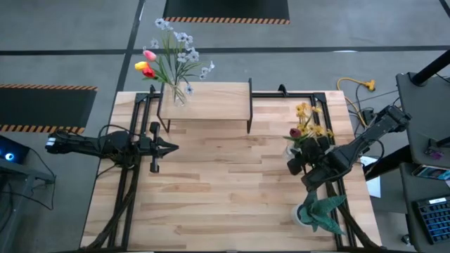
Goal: Pick and place flowers into a vace then onto a shelf
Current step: Put the transparent vase on the shelf
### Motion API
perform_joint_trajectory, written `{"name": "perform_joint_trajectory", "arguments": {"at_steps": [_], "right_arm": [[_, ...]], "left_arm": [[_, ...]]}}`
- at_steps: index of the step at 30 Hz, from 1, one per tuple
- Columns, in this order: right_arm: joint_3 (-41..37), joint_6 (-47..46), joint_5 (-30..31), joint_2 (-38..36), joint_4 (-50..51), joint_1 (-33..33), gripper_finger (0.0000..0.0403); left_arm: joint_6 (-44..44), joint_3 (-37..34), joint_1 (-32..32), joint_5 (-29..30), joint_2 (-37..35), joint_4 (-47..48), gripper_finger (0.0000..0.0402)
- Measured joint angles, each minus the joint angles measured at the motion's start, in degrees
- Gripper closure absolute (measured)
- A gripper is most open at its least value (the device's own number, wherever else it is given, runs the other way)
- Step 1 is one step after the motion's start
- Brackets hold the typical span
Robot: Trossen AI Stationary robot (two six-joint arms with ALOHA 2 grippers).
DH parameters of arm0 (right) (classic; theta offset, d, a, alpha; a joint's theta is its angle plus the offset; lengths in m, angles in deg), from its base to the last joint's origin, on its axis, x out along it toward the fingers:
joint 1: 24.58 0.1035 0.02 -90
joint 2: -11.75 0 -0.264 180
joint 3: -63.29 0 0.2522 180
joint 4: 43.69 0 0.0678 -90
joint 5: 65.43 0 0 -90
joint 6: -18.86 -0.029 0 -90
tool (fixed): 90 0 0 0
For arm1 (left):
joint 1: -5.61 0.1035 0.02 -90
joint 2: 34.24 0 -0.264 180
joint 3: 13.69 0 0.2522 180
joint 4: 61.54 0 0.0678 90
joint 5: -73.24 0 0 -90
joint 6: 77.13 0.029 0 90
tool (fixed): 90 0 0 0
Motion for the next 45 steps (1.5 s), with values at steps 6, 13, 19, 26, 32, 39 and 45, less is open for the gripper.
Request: {"name": "perform_joint_trajectory", "arguments": {"at_steps": [6, 13, 19, 26, 32, 39, 45], "right_arm": [[3.5, 13.3, 2.9, 0.0, -8.7, 0.0, 0.0296], [7.3, 30.8, 4.3, 0.0, -20.4, -0.4, 0.0296], [8.8, 43.5, 2.7, 0.0, -30.7, -2.4, 0.0295], [11.3, 54.5, -2.7, 0.0, -35.7, -7.0, 0.0295], [16.3, 69.1, -10.4, 0.2, -41.0, -15.0, 0.0295], [24.2, 80.9, -25.8, 3.1, -42.2, -30.1, 0.0295], [35.8, 84.6, -36.2, 8.0, -32.3, -41.7, 0.0295]], "left_arm": [[0.0, 0.0, 0.0, 0.0, 0.0, 0.0, 0.0399], [0.0, 0.0, 0.0, 0.0, 0.0, 0.0, 0.0399], [0.0, 0.0, 0.0, 0.0, 0.0, 0.0, 0.0399], [0.0, 0.0, 0.0, 0.0, -0.1, 0.0, 0.0399], [0.0, 0.2, 0.0, 0.0, -0.1, -0.1, 0.0399], [0.0, 0.2, 0.0, 0.0, -0.1, -0.1, 0.0399], [0.0, 0.2, 0.0, 0.0, -0.1, -0.1, 0.0399]]}}
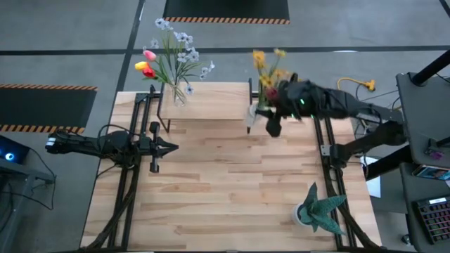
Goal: Pick and place flowers into a vace then onto a shelf
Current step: Put the transparent vase on the shelf
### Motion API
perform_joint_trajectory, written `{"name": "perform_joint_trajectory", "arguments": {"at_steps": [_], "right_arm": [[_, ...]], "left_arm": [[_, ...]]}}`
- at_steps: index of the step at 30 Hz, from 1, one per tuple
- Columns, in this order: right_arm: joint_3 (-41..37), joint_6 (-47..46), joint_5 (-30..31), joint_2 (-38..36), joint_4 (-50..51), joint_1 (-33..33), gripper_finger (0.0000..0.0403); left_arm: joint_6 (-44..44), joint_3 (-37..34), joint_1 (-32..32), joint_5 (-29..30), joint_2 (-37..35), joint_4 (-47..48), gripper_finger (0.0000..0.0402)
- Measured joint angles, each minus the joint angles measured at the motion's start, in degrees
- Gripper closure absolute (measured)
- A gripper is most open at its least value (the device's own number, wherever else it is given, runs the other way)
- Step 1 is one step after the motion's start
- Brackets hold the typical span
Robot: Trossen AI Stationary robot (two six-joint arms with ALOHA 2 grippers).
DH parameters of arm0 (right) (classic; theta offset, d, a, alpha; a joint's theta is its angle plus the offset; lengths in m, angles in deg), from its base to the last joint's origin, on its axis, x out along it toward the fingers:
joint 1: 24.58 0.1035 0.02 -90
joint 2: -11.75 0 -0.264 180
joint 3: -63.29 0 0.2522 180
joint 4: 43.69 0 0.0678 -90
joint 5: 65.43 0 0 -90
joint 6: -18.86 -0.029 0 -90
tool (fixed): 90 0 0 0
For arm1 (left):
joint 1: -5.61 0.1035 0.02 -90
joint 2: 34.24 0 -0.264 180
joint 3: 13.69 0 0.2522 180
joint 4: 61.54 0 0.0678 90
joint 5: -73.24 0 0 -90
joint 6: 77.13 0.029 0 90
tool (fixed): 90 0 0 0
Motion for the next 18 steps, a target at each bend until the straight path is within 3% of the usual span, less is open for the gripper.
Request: {"name": "perform_joint_trajectory", "arguments": {"at_steps": [9, 18], "right_arm": [[13.8, 6.2, -4.0, 8.8, 4.5, -6.2, 0.0294], [18.6, 8.6, -5.1, 16.6, 4.7, -8.8, 0.0294]], "left_arm": [[-2.2, 0.0, 0.0, 0.0, -0.1, 0.0, 0.0399], [-4.1, -2.0, 0.0, 1.5, -4.8, 0.0, 0.0399]]}}
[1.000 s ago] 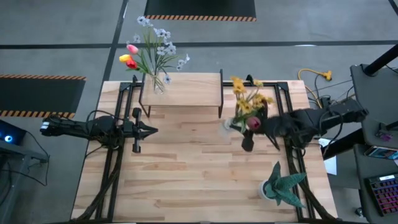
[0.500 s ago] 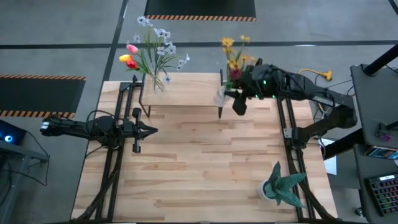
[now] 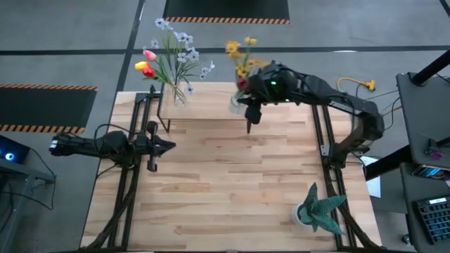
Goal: Pick and place flowers into a vace then onto a shelf
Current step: Put the transparent vase on the shelf
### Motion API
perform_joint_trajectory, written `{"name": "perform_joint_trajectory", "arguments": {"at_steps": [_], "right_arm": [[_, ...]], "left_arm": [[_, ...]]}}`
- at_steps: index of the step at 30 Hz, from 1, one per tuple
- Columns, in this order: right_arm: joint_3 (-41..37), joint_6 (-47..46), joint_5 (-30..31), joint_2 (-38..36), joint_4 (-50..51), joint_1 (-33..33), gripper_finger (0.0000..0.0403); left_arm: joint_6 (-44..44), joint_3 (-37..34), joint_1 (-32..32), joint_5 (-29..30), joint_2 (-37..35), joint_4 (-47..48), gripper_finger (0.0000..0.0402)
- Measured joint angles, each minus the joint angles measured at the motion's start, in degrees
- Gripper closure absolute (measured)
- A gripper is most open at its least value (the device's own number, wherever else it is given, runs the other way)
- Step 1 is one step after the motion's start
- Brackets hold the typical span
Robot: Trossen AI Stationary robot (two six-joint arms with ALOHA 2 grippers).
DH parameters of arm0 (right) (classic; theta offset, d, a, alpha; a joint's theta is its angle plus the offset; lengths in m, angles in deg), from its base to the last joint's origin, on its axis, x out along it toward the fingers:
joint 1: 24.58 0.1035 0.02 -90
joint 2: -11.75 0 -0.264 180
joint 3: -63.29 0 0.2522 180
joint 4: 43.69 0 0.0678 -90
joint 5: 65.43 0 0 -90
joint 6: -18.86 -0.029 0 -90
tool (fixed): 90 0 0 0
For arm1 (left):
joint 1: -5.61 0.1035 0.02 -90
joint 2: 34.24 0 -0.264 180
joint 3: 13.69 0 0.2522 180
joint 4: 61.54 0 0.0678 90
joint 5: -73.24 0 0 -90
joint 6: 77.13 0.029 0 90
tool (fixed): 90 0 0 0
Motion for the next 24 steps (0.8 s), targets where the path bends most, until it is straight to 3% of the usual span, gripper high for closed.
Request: {"name": "perform_joint_trajectory", "arguments": {"at_steps": [10, 24], "right_arm": [[0.1, 0.7, -3.2, 5.4, -5.3, -5.2, 0.0294], [0.0, 0.8, -6.4, 11.9, -9.3, -10.2, 0.0294]], "left_arm": [[-2.1, -5.7, 0.0, 0.0, -13.2, -0.1, 0.0399], [-5.5, -5.2, 0.0, 0.0, -10.4, 3.4, 0.0399]]}}
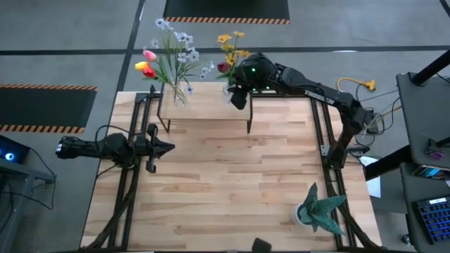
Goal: Pick and place flowers into a vace then onto a shelf
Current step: Put the transparent vase on the shelf
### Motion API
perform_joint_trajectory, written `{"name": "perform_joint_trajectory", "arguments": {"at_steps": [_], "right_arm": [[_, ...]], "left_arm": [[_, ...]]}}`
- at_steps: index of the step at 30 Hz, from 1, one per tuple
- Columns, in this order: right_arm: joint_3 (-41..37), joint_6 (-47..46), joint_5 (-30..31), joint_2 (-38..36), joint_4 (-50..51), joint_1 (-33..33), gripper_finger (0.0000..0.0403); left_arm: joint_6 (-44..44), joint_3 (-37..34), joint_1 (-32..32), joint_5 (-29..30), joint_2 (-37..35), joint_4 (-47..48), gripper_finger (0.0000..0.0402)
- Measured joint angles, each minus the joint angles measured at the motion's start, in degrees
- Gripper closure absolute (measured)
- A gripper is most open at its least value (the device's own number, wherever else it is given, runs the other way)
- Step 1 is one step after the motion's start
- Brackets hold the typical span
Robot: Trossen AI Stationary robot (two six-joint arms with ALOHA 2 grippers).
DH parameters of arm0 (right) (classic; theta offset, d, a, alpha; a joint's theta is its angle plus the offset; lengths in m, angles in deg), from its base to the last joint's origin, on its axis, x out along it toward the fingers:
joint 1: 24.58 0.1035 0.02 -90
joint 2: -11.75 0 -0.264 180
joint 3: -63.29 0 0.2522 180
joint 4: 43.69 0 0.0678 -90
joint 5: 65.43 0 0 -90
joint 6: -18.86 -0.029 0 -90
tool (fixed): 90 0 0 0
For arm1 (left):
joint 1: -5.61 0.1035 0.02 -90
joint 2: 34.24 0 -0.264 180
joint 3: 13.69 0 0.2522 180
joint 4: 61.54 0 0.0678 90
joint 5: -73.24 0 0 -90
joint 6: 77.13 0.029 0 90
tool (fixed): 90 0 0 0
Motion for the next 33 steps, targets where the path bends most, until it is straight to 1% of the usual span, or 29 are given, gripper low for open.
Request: {"name": "perform_joint_trajectory", "arguments": {"at_steps": [4, 14, 18, 20, 23, 30, 33], "right_arm": [[0.0, -0.6, -2.6, 1.9, 0.0, -1.1, 0.0294], [0.0, -0.6, -3.0, 4.2, 0.1, -2.3, 0.0294], [0.0, -1.1, -5.7, 4.5, 0.1, -2.7, 0.0293], [0.0, -1.8, -5.8, 4.5, 0.1, -2.7, 0.0288], [0.0, -1.7, -5.8, 4.4, 0.3, -2.7, 0.0265], [0.0, -1.5, -5.3, 3.9, 0.7, -2.8, 0.0172], [0.0, -1.3, -5.4, 2.8, 3.8, -2.8, 0.0140]], "left_arm": [[0.0, -0.1, 0.0, 0.0, 0.2, 0.2, 0.0399], [0.0, 0.0, 0.0, 0.0, 0.1, 0.1, 0.0399], [0.0, 0.0, 0.0, 0.0, 0.1, 0.1, 0.0399], [0.0, 0.1, 0.0, 0.0, 0.1, 0.2, 0.0399], [0.0, 0.4, 0.0, 0.0, 0.1, 0.1, 0.0399], [0.0, 0.4, 0.0, 0.0, 0.1, 0.1, 0.0399], [0.0, 0.4, 0.0, 0.0, 0.1, 0.1, 0.0399]]}}
